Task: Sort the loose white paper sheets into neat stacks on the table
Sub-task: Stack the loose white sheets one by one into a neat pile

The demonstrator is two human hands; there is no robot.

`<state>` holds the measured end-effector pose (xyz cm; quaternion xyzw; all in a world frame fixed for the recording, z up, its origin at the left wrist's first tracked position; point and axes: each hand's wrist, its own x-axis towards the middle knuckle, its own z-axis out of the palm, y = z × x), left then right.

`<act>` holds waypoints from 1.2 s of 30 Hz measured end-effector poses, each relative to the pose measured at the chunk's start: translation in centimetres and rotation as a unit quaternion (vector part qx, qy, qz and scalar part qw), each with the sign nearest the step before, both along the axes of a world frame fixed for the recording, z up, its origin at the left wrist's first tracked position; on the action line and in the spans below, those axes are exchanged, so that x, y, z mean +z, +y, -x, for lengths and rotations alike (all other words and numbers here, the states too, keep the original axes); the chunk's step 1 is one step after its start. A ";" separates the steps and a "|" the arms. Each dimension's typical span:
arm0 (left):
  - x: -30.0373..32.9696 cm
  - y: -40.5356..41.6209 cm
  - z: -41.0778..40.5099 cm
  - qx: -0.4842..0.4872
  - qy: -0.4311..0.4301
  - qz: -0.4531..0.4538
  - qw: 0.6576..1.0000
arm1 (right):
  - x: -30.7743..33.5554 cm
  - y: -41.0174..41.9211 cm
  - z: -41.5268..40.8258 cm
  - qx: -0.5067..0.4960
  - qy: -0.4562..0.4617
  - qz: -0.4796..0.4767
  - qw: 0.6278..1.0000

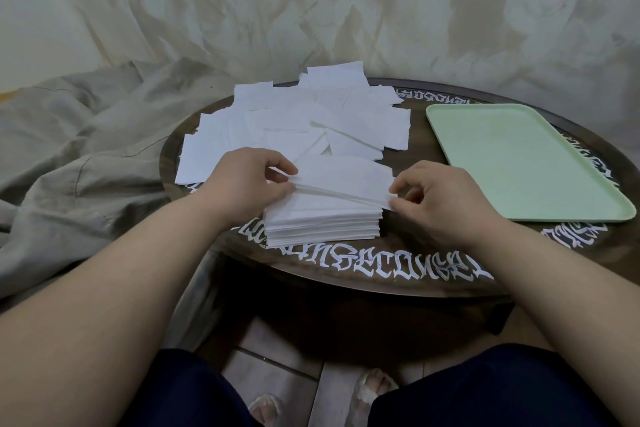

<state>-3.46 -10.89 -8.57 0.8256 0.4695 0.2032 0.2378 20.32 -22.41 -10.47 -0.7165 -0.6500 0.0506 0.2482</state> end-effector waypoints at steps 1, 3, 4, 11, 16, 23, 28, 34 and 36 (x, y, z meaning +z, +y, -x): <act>0.0 0.1 -0.1 0.002 0.005 -0.012 1.000 | 0.0 0.1 -0.1 0.003 -0.003 -0.001 1.000; 0.1 0.2 -0.2 0.014 0.002 -0.025 1.000 | -0.1 0.2 -0.1 0.007 -0.008 -0.006 1.000; 0.1 0.2 -0.2 0.018 0.001 -0.028 0.999 | -0.1 0.2 -0.1 0.009 -0.008 -0.009 1.000; -0.1 0.3 -0.2 0.025 0.003 -0.054 0.998 | -0.2 0.4 0.1 0.022 -0.038 -0.015 0.999; -0.2 0.4 0.0 0.020 0.001 -0.039 0.999 | -0.1 0.4 0.1 0.022 -0.040 -0.010 0.999; -0.3 0.3 -0.2 -0.004 0.005 -0.037 0.999 | 0.0 0.4 0.2 0.031 -0.041 0.000 0.999; -0.3 0.4 -0.1 -0.002 0.009 -0.036 0.999 | -0.1 0.4 0.1 0.026 -0.042 0.006 0.999; -0.4 0.5 -0.1 -0.003 0.017 -0.031 0.999 | -0.4 0.5 0.0 0.034 -0.040 -0.001 0.999; -0.4 0.4 0.0 -0.006 0.013 -0.025 1.000 | -0.4 0.4 -0.1 0.037 -0.040 -0.004 0.998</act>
